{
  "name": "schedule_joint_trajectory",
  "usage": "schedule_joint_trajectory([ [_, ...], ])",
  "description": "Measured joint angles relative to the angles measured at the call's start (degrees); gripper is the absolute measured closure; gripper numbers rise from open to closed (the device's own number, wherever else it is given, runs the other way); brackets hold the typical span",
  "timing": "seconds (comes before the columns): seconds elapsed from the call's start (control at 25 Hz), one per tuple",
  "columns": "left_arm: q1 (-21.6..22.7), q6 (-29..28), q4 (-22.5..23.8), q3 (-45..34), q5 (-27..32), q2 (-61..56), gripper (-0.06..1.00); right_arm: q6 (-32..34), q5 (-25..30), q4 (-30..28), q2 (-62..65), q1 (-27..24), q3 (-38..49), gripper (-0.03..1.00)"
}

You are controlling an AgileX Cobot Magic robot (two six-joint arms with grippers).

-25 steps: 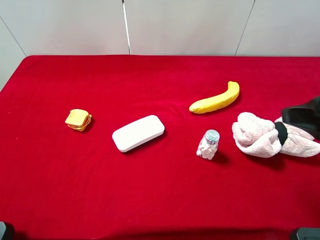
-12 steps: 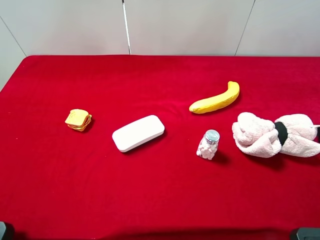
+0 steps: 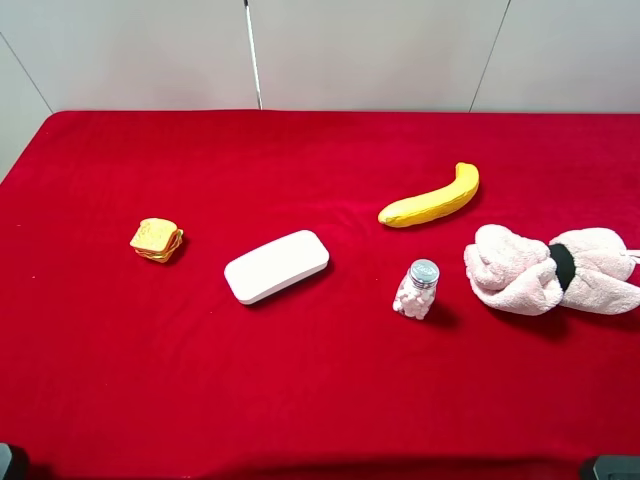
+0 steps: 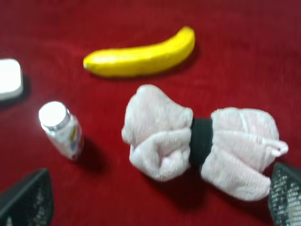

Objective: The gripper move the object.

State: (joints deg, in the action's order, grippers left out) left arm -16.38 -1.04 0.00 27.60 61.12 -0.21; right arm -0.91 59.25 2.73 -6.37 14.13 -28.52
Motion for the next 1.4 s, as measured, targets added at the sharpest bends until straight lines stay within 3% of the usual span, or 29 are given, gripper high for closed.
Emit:
schedule_joint_trajectory([
  [0.28,0.00,0.00,0.00,0.00,0.00,0.00,0.05,4.34,-0.45,-3.29,6.35,-1.90,0.05,0.27],
  [0.72,0.00,0.00,0.00,0.00,0.00,0.00,0.05,3.20,-0.57,-2.73,6.74,-19.67,0.07,0.27],
  [1.4,0.00,0.00,0.00,0.00,0.00,0.00,0.05,2.72,-0.70,-2.12,6.74,-20.00,0.07,0.27],
])
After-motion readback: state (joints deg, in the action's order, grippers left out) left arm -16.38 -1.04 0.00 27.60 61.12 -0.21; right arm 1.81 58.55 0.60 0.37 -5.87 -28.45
